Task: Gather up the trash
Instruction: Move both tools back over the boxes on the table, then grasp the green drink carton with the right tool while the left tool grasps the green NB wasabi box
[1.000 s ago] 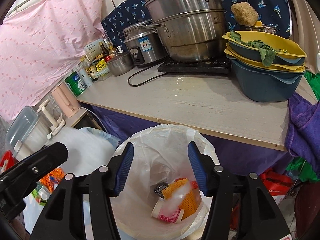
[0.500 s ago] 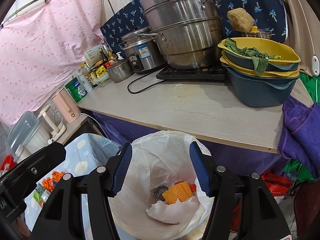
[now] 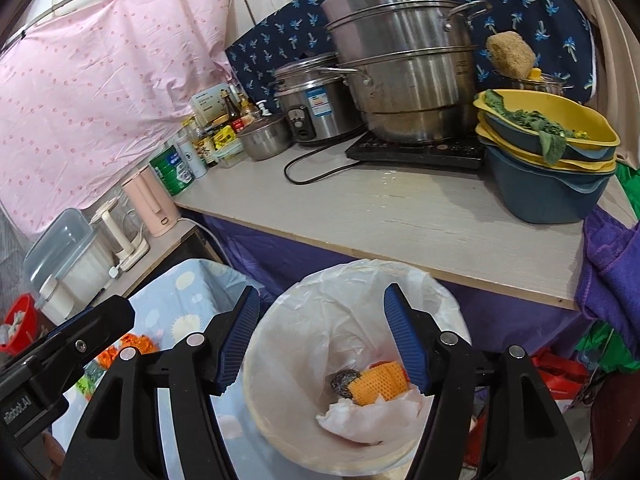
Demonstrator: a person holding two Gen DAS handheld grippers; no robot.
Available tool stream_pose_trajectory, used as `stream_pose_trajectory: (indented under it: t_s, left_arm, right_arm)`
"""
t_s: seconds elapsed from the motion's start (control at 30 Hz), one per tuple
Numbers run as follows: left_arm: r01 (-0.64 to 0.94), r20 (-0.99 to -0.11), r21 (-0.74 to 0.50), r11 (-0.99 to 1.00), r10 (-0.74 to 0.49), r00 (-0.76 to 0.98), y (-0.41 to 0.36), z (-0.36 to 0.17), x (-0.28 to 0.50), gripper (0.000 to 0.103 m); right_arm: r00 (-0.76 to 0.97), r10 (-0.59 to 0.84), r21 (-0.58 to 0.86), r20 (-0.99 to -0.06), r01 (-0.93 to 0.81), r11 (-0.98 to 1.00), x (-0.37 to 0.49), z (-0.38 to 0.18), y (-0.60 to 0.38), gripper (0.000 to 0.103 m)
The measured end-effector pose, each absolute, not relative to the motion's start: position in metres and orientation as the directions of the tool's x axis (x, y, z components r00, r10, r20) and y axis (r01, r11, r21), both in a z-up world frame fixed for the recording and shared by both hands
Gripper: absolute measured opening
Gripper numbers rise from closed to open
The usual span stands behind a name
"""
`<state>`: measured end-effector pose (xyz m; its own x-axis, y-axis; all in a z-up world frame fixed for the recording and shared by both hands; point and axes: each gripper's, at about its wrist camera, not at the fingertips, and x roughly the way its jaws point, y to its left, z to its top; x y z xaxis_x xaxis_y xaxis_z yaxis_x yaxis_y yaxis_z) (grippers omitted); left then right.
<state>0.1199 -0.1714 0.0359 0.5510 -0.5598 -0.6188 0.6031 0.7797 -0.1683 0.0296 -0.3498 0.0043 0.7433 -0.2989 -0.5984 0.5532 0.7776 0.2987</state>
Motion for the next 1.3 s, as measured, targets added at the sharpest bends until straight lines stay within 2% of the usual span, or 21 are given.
stream_pose_trajectory:
  t_s: [0.3,0.5,0.73,0.9,1.13,1.3]
  left_arm:
    - [0.404,-0.671,-0.178,0.897,-0.411,0.617,-0.073,0.012,0.159,0.069]
    - [0.251,-0.701,-0.122,0.960,-0.262,0.663,-0.001,-0.007,0.181,0.069]
    - [0.075,-0.754,-0.149,0.986,-0.162,0.636,0.082,-0.033,0.208,0.069]
    - [-0.013,-0.775,-0.164,0.986,-0.121,0.621,0.124,-0.046,0.219,0.069]
    - [-0.059,-0.797,-0.190,0.980,-0.119,0.592,0.156,-0.060,0.232,0.078]
    - [-0.084,-0.818,-0.230,0.970,-0.146,0.556,0.172,-0.073,0.243,0.080]
  right_arm:
    - [0.747,-0.193,0.275,-0.636,0.454,0.848,0.076,-0.010,-0.284,0.063]
    - [0.741,-0.110,0.263,-0.662,0.368,0.892,0.111,-0.022,-0.228,0.068]
    - [0.724,-0.014,0.247,-0.690,0.254,0.935,0.154,-0.035,-0.162,0.068]
    - [0.705,0.049,0.235,-0.707,0.170,0.957,0.181,-0.044,-0.121,0.068]
    - [0.659,0.155,0.251,-0.736,0.053,0.967,0.221,-0.061,-0.071,0.068]
    - [0.631,0.204,0.242,-0.749,-0.026,0.970,0.250,-0.073,-0.043,0.075]
